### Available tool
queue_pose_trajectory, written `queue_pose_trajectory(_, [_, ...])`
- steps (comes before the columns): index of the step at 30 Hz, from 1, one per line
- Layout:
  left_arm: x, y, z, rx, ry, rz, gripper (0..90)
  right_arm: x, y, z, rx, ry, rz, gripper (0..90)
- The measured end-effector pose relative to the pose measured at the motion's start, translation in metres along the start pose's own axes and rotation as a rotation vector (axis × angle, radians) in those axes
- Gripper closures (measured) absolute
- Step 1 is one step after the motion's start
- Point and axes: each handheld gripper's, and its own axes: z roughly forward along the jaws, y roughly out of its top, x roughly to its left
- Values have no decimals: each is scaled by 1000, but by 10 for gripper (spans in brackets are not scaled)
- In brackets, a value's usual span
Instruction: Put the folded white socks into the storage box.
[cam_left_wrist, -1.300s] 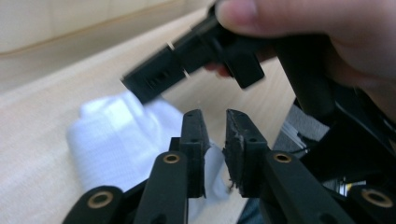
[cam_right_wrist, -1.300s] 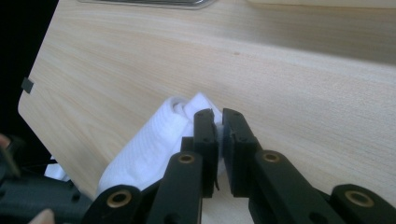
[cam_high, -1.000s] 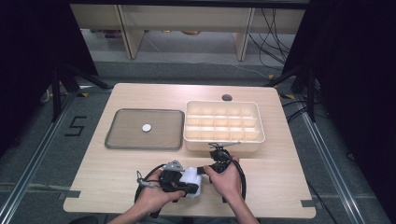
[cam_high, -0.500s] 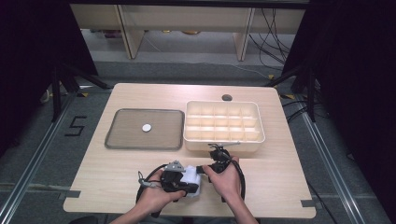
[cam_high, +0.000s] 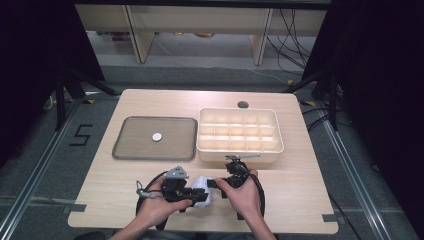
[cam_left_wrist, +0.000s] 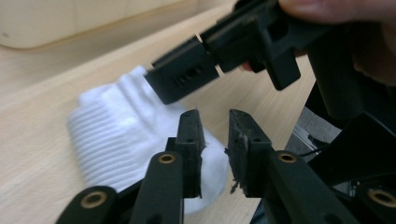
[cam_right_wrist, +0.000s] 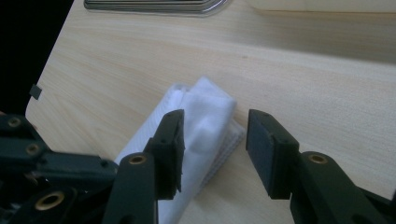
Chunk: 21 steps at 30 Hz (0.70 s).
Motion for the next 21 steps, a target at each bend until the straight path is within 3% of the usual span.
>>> queue_pose_trajectory(3, [2,1,-8,-8,16,-2,686,2,-1,-1,11,8,26,563])
queue_pose_trajectory(4, [4,1,-11,-2,14,-4,681,0,0,0,8,13,3,558])
queue_pose_trajectory(6, [9,0,-15,-1,23,-9,664,3,-1,-1,11,6,34,543])
queue_pose_trajectory(8, [15,-2,-16,-12,56,-23,644,3,-1,-2,14,11,41,530])
queue_pose_trajectory(10, [22,-3,-18,13,79,-32,591,3,-1,-2,15,-4,42,513])
queue_pose_trajectory(12, [30,-4,-16,10,96,-64,544,2,-1,-1,30,11,36,502])
queue_pose_trajectory(15, [39,-6,-11,26,67,-127,491,2,-1,3,49,14,59,495])
queue_pose_trajectory(16, [41,-7,-8,30,65,-145,490,5,-1,5,69,25,94,490])
queue_pose_trajectory(18, [44,-8,-5,51,63,-149,499,4,-1,8,89,5,93,483])
queue_pose_trajectory(20, [45,-10,-1,63,65,-161,505,2,-1,12,96,18,80,471])
queue_pose_trajectory(21, [46,-11,1,75,64,-163,513,5,0,11,116,8,128,466])
